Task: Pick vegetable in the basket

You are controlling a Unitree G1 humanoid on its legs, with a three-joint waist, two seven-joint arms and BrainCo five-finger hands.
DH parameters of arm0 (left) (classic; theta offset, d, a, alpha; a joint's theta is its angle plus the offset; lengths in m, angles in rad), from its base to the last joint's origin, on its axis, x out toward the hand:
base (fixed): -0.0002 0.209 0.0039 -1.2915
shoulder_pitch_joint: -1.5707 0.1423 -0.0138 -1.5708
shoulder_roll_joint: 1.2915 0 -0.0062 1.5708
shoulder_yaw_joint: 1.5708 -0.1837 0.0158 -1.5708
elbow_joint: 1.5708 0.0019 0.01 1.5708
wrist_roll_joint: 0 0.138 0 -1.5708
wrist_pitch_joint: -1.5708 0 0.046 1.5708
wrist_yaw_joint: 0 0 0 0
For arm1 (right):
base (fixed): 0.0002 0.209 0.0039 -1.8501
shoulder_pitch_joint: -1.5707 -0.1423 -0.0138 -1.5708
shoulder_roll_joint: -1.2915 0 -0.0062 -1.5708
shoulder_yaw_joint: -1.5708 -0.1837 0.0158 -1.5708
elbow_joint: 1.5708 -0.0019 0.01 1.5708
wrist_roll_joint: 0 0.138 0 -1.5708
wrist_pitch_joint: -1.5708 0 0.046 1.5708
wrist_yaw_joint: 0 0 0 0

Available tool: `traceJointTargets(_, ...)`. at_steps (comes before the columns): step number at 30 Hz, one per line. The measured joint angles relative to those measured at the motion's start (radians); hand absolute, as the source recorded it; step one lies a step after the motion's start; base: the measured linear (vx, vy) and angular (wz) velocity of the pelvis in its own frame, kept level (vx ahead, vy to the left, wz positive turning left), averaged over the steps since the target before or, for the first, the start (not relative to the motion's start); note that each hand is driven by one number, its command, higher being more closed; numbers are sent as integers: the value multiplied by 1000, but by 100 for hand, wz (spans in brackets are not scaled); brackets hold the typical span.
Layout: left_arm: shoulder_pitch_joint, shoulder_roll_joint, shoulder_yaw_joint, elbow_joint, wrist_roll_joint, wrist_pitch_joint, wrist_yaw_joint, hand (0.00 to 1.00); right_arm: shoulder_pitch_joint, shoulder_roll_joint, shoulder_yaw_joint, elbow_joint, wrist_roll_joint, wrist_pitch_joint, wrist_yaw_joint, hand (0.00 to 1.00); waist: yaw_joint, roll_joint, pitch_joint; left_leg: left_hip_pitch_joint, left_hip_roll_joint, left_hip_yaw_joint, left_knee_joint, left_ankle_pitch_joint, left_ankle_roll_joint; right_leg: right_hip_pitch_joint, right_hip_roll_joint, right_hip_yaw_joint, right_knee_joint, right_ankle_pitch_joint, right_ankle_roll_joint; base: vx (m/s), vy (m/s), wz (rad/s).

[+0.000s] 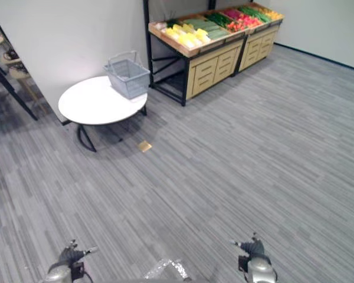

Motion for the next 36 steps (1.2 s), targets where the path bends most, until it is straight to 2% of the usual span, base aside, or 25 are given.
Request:
traceJointTargets(5, 2, -1, 0, 0, 1, 0, 5, 0, 2, 0, 14, 0, 1, 0, -1, 0, -1, 6, 5, -1, 9, 2, 35, -27, -1, 13, 7, 0, 2, 0, 0, -14, -45, -3)
traceJointTargets(11, 6, -22, 0, 7, 40, 0, 6, 0, 26, 0, 24, 0, 2, 0, -3, 0, -3, 14, 12, -5, 9, -4, 32, -25, 3, 13, 7, -7, 10, -14, -7, -63, -52, 2)
traceJointTargets(18, 7, -25, 0, 9, 40, 1, 6, 0, 25, 0, 12, 0, 7, 1, -3, 0, -6, 11, 13, -47, 9, -26, -3, 7, 2, -52, 9, -33, 29, -24, -12, -5, -39, 11)
traceJointTargets(22, 7, -22, 1, 8, 40, 1, 6, 0, -9, -10, -13, 0, 13, 1, -5, 0, -6, 18, 19, -73, 13, -11, 20, -18, -9, -83, 11, -25, 58, -46, -17, 88, -13, -7)
traceJointTargets(23, 7, -20, 1, 6, 40, 1, 6, 0, -24, -18, -7, -1, 13, 0, -5, 0, -4, 18, 38, -111, 19, 6, 150, -92, -19, -84, 9, -11, 97, -75, -22, 76, -36, -29)
traceJointTargets(24, 6, -20, 1, -1, 40, 1, 5, 0, -44, -35, -1, -1, 12, 0, -5, 0, -3, 33, 58, -166, 42, 42, 321, -170, -43, -81, 15, -1, 128, -106, -32, 31, -45, -22)
traceJointTargets(25, 5, -19, 1, -2, 39, 1, 5, 0, -50, -43, 4, -2, 12, 0, -5, 0, -5, 35, 65, -204, 56, 64, 419, -192, -58, -79, 15, -1, 138, -125, -41, -14, -51, -5)
traceJointTargets(26, 0, -20, 1, -5, 37, 1, 5, 0, -51, -61, 18, -2, 12, 1, -4, 0, -9, 37, 74, -269, 83, 98, 585, -196, -66, -66, 16, 0, 146, -142, -49, 50, -44, 1)
traceJointTargets(27, -3, -25, 1, -25, 36, 1, 6, 0, -52, -80, 26, -5, 12, 1, -5, 0, -4, 41, 96, -345, 127, 137, 779, -174, -84, -30, 16, 5, 147, -157, -60, 176, -26, -12)
traceJointTargets(28, 1, -27, 1, -27, 28, 2, 6, 0, -60, -97, 33, -7, 13, 2, -9, 0, 3, 41, 109, -398, 185, 186, 880, -200, -76, 9, 15, 15, 141, -172, -70, 234, -5, -18)
traceJointTargets(30, 0, -27, 0, -28, 28, 2, 6, 0, -80, -107, 33, -7, 15, 2, -14, 0, 4, 45, 112, -432, 209, 206, 849, -217, -72, 27, 6, 26, 139, -176, -63, 213, 47, -21)
traceJointTargets(31, -5, -27, -1, -28, 27, 2, 6, 0, -104, -111, 34, -7, 22, 2, -18, 0, 5, 42, 114, -466, 211, 218, 768, -215, -72, 30, -13, 40, 137, -180, -47, 282, 134, -31)
traceJointTargets(32, -9, -27, -2, -29, 27, 1, 6, 0, -124, -112, 35, -5, 32, 2, -20, 0, 14, 40, 116, -494, 204, 214, 680, -198, -70, 36, -37, 51, 129, -189, -37, 356, 211, -43)
traceJointTargets(33, -12, -28, -17, -29, 25, 1, 6, 0, -143, -114, 37, -4, 43, 2, -22, 0, 25, 35, 119, -518, 185, 213, 535, -131, -71, 47, -69, 64, 110, -201, -28, 488, 345, -45)
traceJointTargets(34, -10, -29, -46, -30, 19, -2, 6, 0, -159, -126, 53, -3, 44, 2, -24, 0, 30, 47, 119, -527, 185, 211, 331, -22, -81, 77, -90, 78, 70, -219, -13, 450, 368, -44)
traceJointTargets(35, -7, -30, -53, -30, 19, -3, 5, 0, -164, -137, 71, -2, 44, 1, -24, 0, 37, 62, 124, -529, 194, 212, 285, -1, -82, 91, -89, 81, 58, -226, -1, 404, 362, -34)
traceJointTargets(36, -3, -29, -57, -29, 19, -4, 6, 0, -164, -138, 85, -1, 44, 1, -25, 0, 44, 64, 126, -530, 202, 217, 302, 64, -72, 110, -96, 83, 53, -240, 14, 256, 228, -21)
